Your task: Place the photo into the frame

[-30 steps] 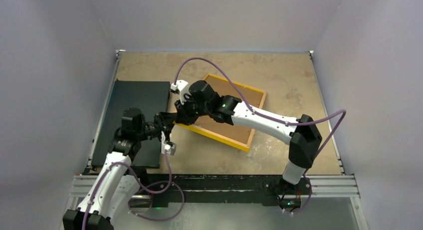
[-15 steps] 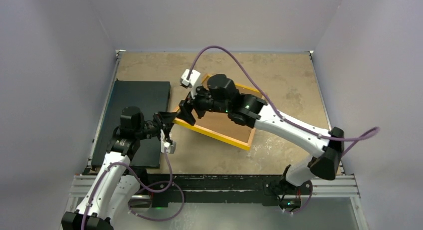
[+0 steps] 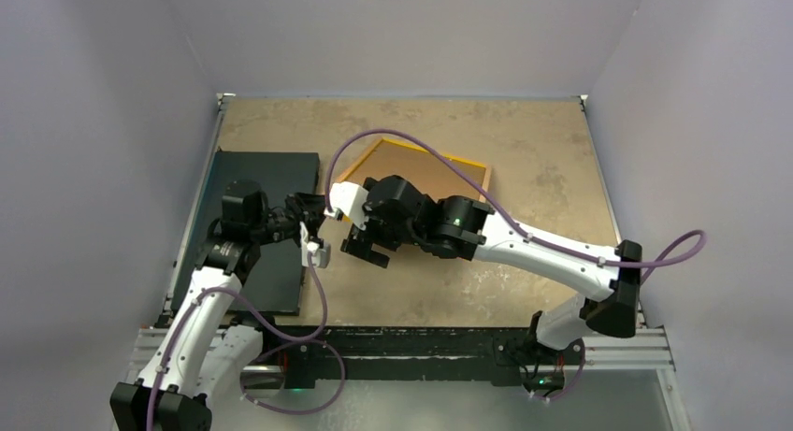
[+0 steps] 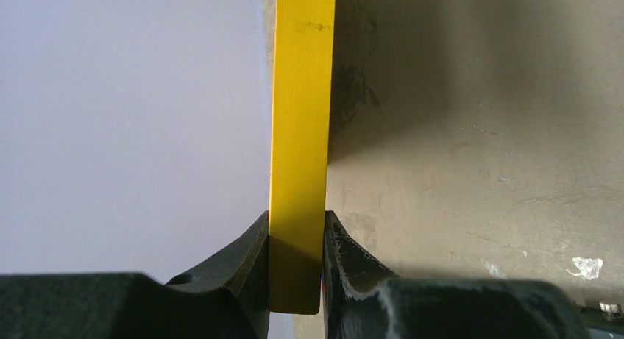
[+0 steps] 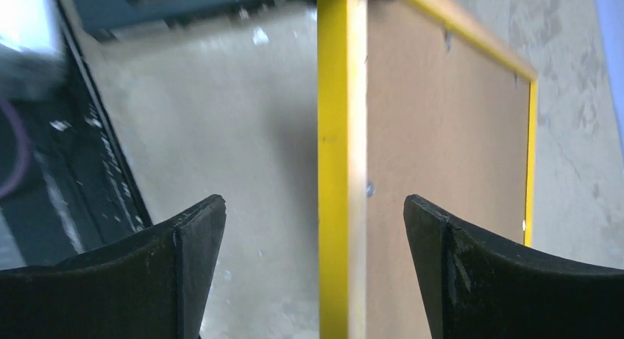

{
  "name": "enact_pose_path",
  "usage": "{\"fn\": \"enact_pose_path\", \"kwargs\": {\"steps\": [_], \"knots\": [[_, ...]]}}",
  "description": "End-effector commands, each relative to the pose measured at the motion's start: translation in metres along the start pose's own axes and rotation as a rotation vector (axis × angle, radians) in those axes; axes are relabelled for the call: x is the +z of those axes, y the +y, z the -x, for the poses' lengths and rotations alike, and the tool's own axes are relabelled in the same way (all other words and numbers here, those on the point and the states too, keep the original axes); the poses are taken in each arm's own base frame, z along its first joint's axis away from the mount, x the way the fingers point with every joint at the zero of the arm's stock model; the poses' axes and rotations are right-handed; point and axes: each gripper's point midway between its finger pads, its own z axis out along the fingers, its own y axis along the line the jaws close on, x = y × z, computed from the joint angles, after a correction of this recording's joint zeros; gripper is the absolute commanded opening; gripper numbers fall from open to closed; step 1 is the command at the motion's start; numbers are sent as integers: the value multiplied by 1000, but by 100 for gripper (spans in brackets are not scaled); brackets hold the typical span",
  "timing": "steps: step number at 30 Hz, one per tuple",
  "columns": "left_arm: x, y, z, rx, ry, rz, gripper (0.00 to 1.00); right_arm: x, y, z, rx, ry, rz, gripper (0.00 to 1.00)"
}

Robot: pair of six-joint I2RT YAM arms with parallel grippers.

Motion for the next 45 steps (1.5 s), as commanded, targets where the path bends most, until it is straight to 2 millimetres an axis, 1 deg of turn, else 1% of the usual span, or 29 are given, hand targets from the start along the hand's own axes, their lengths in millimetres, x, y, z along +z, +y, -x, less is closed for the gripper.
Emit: {"fn": "enact_pose_path", "kwargs": {"steps": [1, 3, 6, 9, 13, 18, 20, 22, 23, 24, 25, 26, 27, 28, 29, 30, 31, 34, 36, 38, 41, 42, 45], "knots": [[-10, 46, 16, 4, -28, 89, 0, -15, -24, -14, -58, 103, -122, 94], [-10, 51, 16, 5, -24, 87, 0, -13, -29, -13, -72, 110, -151, 93], [-12, 51, 15, 20, -13, 78, 0, -10, -33, -7, -98, 104, -192, 90], [-13, 52, 18, 24, -21, 84, 0, -3, -39, -11, -130, 138, -246, 83], [-14, 55, 20, 24, -21, 91, 0, 3, -40, -15, -194, 160, -308, 74], [-15, 55, 21, 14, -20, 86, 1, 1, -42, -15, -226, 170, -352, 66], [-15, 55, 20, 18, -19, 89, 1, -2, -45, -13, -220, 158, -371, 61], [-15, 61, 22, 21, -27, 109, 1, -5, -48, -13, -216, 151, -390, 51], [-15, 66, 22, 18, -31, 124, 3, -7, -50, -12, -213, 149, -398, 42], [-16, 73, 23, 18, -34, 141, 9, -8, -50, -11, -210, 145, -395, 31], [-16, 79, 24, 12, -37, 158, 18, -11, -51, -7, -202, 138, -402, 21], [-16, 87, 23, 5, -38, 174, 24, -15, -57, -2, -185, 127, -438, 9], [-17, 94, 23, -22, -37, 190, 38, -19, -61, 4, -173, 113, -459, 0], [-18, 100, 22, -63, -33, 201, 56, -23, -64, 13, -156, 90, -472, 0], [-19, 107, 21, -112, -27, 213, 70, -27, -65, 21, -138, 65, -473, 0], [-21, 116, 20, -173, -21, 228, 79, -31, -66, 29, -124, 37, -471, 0], [-22, 124, 18, -233, -9, 245, 83, -35, -68, 37, -115, 7, -474, 0], [-30, 148, 16, -396, 10, 305, 88, -50, -76, 64, -85, -70, -490, 0], [-38, 164, 24, -467, -21, 352, 90, -60, -79, 86, -61, -120, -485, 0], [-46, 179, 33, -586, -67, 404, 91, -70, -84, 107, -36, -166, -486, 0], [-59, 198, 42, -711, -114, 458, 93, -85, -90, 134, 13, -237, -483, 0], [-62, 203, 44, -764, -125, 478, 93, -94, -98, 144, 39, -272, -489, 0], [-72, 219, 49, -878, -149, 516, 95, -109, -123, 160, 105, -341, -510, 0]]}}
